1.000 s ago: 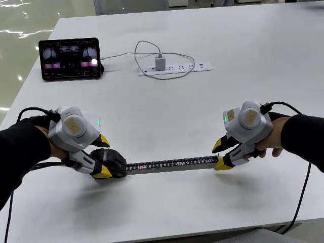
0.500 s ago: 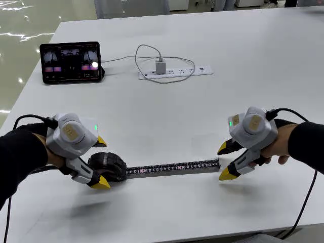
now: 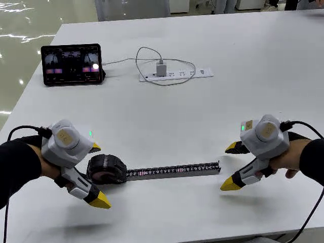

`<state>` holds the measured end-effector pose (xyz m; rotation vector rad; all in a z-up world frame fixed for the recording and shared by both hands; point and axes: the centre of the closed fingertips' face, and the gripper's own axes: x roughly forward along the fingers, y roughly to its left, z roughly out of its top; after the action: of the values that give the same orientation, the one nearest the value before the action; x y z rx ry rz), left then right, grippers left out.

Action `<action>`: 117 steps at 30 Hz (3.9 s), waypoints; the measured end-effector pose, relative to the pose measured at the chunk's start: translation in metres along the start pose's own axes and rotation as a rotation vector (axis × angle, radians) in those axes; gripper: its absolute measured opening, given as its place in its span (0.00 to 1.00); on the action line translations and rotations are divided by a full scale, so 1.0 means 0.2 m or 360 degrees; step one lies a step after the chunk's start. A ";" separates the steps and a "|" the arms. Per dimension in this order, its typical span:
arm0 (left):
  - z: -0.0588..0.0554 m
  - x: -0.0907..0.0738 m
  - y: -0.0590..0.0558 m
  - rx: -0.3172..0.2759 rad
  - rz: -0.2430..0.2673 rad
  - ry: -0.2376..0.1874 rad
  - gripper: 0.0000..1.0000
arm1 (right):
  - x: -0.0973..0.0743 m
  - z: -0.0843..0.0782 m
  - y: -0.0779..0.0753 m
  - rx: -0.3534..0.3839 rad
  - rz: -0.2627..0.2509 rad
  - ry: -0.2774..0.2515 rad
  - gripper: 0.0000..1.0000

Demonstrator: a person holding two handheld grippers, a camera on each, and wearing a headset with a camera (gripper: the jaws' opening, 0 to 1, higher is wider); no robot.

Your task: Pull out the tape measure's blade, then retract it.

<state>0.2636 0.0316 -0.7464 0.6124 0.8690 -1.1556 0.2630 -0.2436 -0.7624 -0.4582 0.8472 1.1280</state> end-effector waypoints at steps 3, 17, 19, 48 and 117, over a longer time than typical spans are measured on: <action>0.00 -0.01 0.03 -0.0081 0.0068 -0.0072 0.99 | -0.01 -0.02 0.00 0.0018 -0.0038 -0.0037 0.78; -0.02 -0.09 0.08 -0.0416 0.0312 -0.0362 0.99 | -0.11 -0.07 0.00 0.0239 -0.0241 -0.0215 0.99; -0.03 -0.11 0.07 -0.0438 0.0331 -0.0391 0.99 | -0.13 -0.07 0.00 0.0266 -0.0273 -0.0253 0.99; -0.06 -0.39 0.01 -0.0696 0.0734 -0.0809 0.99 | -0.40 -0.09 0.08 0.0397 -0.0616 -0.0550 0.99; 0.01 -0.19 0.02 -0.0957 0.0899 -0.0623 0.99 | -0.42 -0.19 0.08 0.0034 -0.0475 -0.0151 0.99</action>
<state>0.2629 0.0516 -0.7141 0.1036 0.6008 -0.4354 0.2205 -0.3143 -0.7197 -0.4915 0.6817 0.8575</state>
